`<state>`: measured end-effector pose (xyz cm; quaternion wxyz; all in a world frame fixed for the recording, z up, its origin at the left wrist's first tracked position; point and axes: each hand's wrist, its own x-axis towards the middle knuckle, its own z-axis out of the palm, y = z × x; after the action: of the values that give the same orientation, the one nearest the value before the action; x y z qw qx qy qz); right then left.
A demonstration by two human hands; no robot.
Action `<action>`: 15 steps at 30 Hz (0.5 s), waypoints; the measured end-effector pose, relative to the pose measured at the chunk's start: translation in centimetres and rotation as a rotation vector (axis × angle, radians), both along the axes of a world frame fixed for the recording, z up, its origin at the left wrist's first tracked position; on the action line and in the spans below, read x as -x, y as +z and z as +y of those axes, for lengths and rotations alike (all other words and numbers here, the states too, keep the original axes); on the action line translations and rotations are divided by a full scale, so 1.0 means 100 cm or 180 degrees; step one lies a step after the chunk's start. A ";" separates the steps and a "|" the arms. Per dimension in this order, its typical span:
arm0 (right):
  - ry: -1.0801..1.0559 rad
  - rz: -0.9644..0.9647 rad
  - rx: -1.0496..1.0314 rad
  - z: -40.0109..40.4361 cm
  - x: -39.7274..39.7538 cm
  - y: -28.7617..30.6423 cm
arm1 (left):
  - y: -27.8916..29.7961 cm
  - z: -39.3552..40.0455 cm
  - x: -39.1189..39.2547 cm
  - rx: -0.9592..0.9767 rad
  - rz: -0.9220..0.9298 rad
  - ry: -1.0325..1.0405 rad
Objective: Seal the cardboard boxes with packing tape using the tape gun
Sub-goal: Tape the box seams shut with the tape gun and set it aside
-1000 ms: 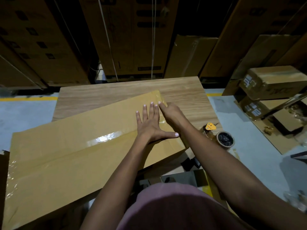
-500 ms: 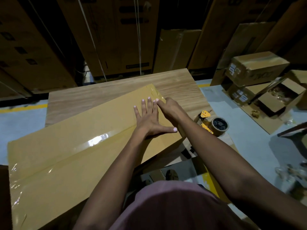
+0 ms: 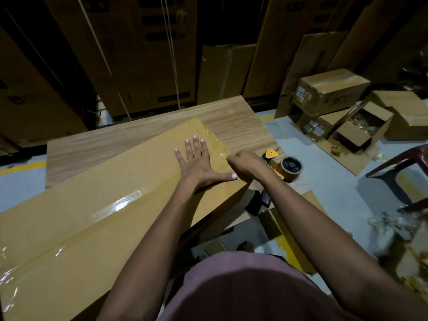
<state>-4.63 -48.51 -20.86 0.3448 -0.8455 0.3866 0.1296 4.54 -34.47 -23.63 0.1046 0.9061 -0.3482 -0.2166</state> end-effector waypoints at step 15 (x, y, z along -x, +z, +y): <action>0.0787 -0.0467 -0.0474 -0.011 0.055 -0.014 | 0.013 0.000 0.022 0.0049 0.0002 0.0651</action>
<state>-10.09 -49.63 -22.30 0.4152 -0.8660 0.2427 0.1372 2.31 -34.51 -22.31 0.1333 0.9359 -0.2555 -0.2024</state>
